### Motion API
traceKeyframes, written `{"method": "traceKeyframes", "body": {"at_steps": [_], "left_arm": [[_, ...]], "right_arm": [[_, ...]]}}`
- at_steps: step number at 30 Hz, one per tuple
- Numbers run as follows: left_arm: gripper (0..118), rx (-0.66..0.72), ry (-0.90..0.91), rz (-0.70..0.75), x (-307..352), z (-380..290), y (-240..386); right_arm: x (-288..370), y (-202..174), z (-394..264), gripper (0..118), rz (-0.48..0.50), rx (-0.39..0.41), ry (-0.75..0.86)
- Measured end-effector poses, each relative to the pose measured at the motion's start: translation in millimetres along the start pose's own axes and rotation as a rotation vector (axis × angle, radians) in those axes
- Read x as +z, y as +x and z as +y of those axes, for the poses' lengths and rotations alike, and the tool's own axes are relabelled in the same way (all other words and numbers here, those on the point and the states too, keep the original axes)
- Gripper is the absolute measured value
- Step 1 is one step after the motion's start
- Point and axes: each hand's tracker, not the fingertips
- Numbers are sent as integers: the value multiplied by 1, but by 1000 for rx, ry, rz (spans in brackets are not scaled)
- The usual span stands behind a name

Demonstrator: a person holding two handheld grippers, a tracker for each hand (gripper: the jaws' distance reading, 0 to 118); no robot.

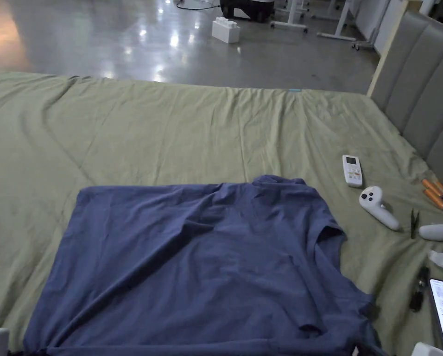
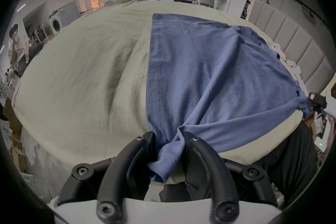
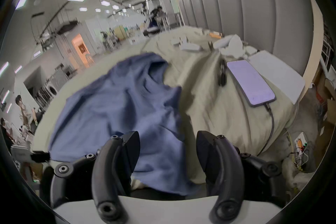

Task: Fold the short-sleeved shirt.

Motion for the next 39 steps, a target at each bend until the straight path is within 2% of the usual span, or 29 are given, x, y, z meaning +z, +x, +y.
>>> {"method": "traceKeyframes", "body": {"at_steps": [2,4,6,8,10,11,12,13,14,15,16,18,19,25,28,32,34,37,39], "left_arm": [[30,-6,0,8,0,-1,0],[30,6,0,-2,0,0,4],[30,13,9,-1,0,-3,3],[30,18,21,3,2,-5,4],[30,12,34,19,4,-7,7],[30,1,42,26,5,-8,8],[30,-2,48,24,8,-9,9],[30,-14,143,1,18,-15,8],[24,-44,264,-62,31,-22,8],[14,-51,294,-58,40,-25,7],[11,-19,254,-6,45,-24,9],[11,42,295,-58,56,-23,2],[11,73,318,-77,60,-19,2],[11,134,361,-113,80,-19,-6],[11,79,348,-113,95,-19,0],[11,15,306,-113,99,1,2],[11,1,317,-104,89,26,2],[11,21,295,-104,55,74,-2],[11,53,251,-113,23,106,-7]], "right_arm": [[-7,2,-1,67,38,11,-5],[-6,0,0,67,42,106,10],[-6,-5,-2,60,19,175,1],[-1,-11,-3,50,8,213,15],[5,-19,-5,27,-18,236,20],[7,-22,-6,24,-25,249,26],[9,-22,-5,17,2,238,32],[13,-22,-5,6,21,207,47],[20,-21,-5,6,24,188,74],[27,-20,-5,6,42,162,106],[36,-17,-4,6,59,114,151],[50,-10,-1,6,74,32,182],[55,-8,0,6,70,17,191],[78,-5,0,6,56,45,202],[91,-2,4,6,52,39,202],[95,-8,28,6,48,96,197],[80,-12,57,6,63,119,212],[33,-21,110,6,118,68,160],[-9,-26,141,6,123,70,92]]}}
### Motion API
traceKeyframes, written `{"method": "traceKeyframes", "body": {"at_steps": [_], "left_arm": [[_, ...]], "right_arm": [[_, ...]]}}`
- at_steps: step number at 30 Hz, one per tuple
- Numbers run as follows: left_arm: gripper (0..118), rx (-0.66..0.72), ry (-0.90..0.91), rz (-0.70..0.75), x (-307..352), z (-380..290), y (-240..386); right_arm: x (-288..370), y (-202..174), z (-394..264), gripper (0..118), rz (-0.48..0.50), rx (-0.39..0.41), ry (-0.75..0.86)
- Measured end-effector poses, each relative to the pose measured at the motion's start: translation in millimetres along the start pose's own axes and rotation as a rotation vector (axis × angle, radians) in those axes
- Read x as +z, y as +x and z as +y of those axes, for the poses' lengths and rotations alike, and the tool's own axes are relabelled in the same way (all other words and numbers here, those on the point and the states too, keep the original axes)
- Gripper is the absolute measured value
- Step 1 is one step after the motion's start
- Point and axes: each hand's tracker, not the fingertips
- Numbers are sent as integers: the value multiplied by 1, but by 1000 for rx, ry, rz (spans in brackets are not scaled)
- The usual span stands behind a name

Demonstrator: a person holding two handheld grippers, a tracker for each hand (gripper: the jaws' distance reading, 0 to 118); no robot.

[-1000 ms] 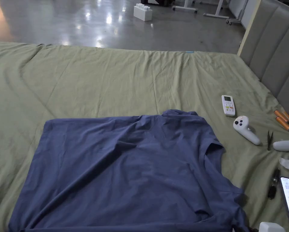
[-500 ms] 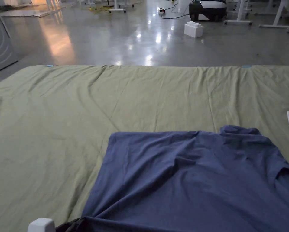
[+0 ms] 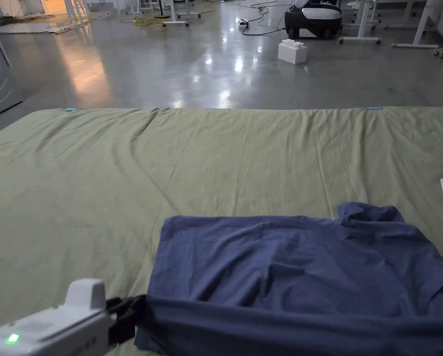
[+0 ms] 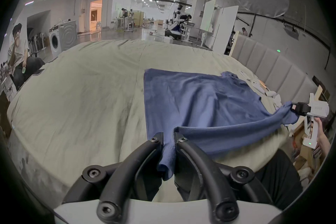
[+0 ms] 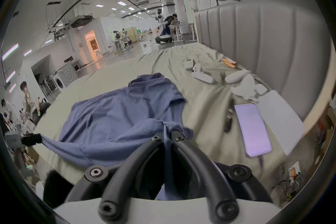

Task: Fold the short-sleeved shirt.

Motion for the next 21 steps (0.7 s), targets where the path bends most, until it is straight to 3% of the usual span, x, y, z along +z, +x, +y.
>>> {"method": "traceKeyframes", "body": {"at_steps": [2,7,9,10,12,13,16,21], "left_arm": [[11,28,-46,19,-34,15,-6],[10,111,-58,41,-82,33,-16],[12,113,-86,67,-95,33,-21],[29,108,-108,88,-101,32,-24],[81,101,-174,74,-104,29,-26],[102,92,-169,64,-97,29,-28],[99,-2,-68,66,-53,38,-25],[99,-131,213,50,71,47,9]], "right_arm": [[-42,-3,20,6,-11,37,-47],[-109,-8,41,6,-19,-2,-105],[-117,-20,37,9,-68,31,-148],[-124,-19,34,27,-99,36,-160],[-124,-19,29,72,-106,37,-169],[-117,-17,29,84,-106,35,-165],[-78,-12,37,80,-78,49,-32],[48,-35,45,81,-10,118,255]]}}
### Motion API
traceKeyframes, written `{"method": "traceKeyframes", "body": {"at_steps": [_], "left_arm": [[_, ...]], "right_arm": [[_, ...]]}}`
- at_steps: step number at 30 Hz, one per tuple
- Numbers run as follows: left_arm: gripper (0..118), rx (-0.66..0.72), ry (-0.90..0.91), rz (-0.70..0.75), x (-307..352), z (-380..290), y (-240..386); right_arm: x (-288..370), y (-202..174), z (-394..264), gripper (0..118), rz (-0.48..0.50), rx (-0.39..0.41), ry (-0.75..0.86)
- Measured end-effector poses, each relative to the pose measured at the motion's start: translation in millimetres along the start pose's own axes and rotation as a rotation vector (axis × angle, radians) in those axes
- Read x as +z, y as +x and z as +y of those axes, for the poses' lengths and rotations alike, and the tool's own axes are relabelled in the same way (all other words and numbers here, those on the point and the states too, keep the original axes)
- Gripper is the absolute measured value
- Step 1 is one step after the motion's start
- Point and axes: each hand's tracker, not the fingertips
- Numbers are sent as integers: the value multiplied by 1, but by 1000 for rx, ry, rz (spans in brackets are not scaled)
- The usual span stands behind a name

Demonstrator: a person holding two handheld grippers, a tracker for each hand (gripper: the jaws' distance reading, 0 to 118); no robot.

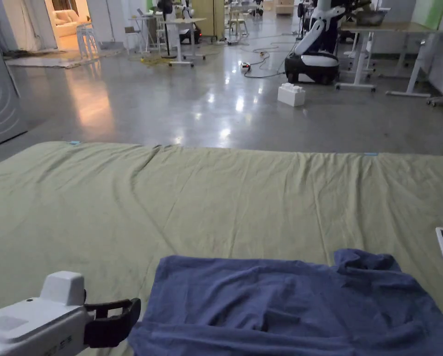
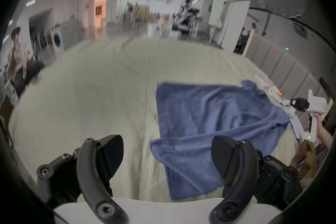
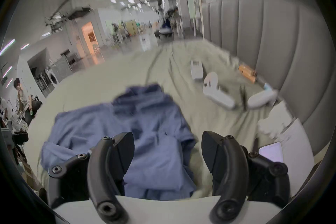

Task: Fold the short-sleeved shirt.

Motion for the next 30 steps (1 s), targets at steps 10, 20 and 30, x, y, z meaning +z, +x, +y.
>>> {"method": "traceKeyframes", "body": {"at_steps": [10,20,30], "left_arm": [[98,-158,407,122,173,13,99],[21,-99,380,89,221,-19,122],[0,-118,400,79,221,-28,123]], "right_arm": [[147,-74,-3,84,22,154,304],[186,-110,-36,12,155,152,306],[189,-118,-37,0,157,134,286]]}}
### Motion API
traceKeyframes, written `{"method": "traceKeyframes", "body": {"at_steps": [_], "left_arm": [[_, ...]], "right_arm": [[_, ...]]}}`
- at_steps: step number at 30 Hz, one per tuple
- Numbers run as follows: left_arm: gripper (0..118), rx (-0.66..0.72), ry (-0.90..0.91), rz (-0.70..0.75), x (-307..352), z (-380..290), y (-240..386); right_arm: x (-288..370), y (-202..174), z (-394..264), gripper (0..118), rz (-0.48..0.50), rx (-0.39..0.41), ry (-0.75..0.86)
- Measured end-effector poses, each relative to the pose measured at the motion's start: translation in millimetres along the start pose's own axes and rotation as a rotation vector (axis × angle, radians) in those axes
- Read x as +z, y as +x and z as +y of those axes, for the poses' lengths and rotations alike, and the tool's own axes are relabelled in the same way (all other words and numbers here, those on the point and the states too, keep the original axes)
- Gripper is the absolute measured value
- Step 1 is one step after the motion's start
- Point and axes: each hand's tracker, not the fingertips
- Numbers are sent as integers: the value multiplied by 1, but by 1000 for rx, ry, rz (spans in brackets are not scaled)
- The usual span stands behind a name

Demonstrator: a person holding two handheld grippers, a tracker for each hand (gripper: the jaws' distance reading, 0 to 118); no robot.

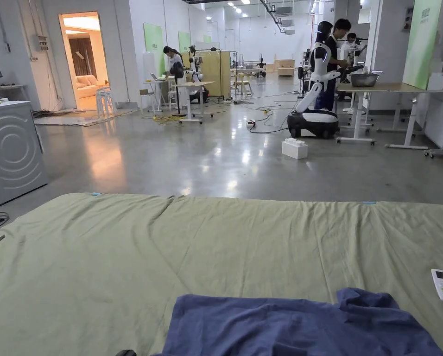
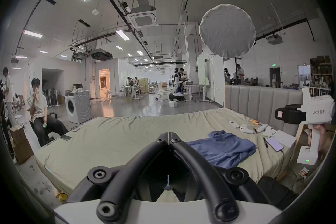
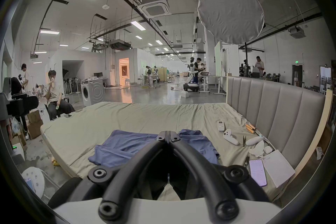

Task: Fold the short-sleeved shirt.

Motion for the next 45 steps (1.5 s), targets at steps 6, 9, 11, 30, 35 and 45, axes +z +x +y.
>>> {"method": "traceKeyframes", "body": {"at_steps": [6,9,11,30,35,45], "left_arm": [[0,11,-44,-28,-29,-15,-10],[0,84,-155,-7,-61,-31,-30],[0,142,-252,-62,-88,-49,-43],[29,263,-851,10,-280,-218,-52],[17,62,-903,-1,-288,-220,-20],[15,140,-966,-65,-303,-219,-36]], "right_arm": [[-2,4,-6,0,3,-10,-26],[-5,6,-14,0,10,-16,-64],[-4,9,-21,0,6,-31,-84],[5,58,-87,0,-139,-154,-319],[-20,65,-88,0,-144,-179,-341],[-211,147,-162,91,-207,-307,-566]]}}
